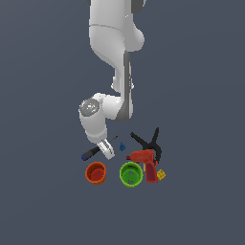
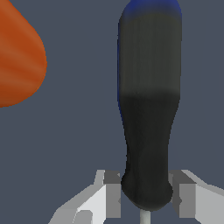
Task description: Pick up a designated object from a clutter of objects.
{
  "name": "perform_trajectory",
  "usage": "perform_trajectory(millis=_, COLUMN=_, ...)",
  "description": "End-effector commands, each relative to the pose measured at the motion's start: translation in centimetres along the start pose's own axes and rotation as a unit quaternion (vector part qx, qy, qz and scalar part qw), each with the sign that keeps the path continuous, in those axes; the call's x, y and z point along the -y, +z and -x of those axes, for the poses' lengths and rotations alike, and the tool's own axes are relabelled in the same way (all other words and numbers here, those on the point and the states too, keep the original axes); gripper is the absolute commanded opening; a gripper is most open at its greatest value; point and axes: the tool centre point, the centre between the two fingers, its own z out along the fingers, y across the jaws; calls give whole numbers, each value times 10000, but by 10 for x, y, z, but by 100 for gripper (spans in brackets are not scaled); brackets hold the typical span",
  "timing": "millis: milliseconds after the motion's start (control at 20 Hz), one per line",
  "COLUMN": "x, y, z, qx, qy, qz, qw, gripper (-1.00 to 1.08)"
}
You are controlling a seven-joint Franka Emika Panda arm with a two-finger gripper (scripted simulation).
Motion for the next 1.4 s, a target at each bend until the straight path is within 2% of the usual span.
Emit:
perform_trajectory(millis=0, x=2, y=-10, z=7, qx=-5, qy=-3, qz=-7, qw=10000, gripper=-100)
perform_trajectory(millis=400, x=9, y=-56, z=45, qx=-3, qy=-2, qz=-9, qw=10000, gripper=-100)
perform_trajectory(millis=1350, x=34, y=-213, z=169, qx=-28, qy=2, qz=8, qw=10000, gripper=-100)
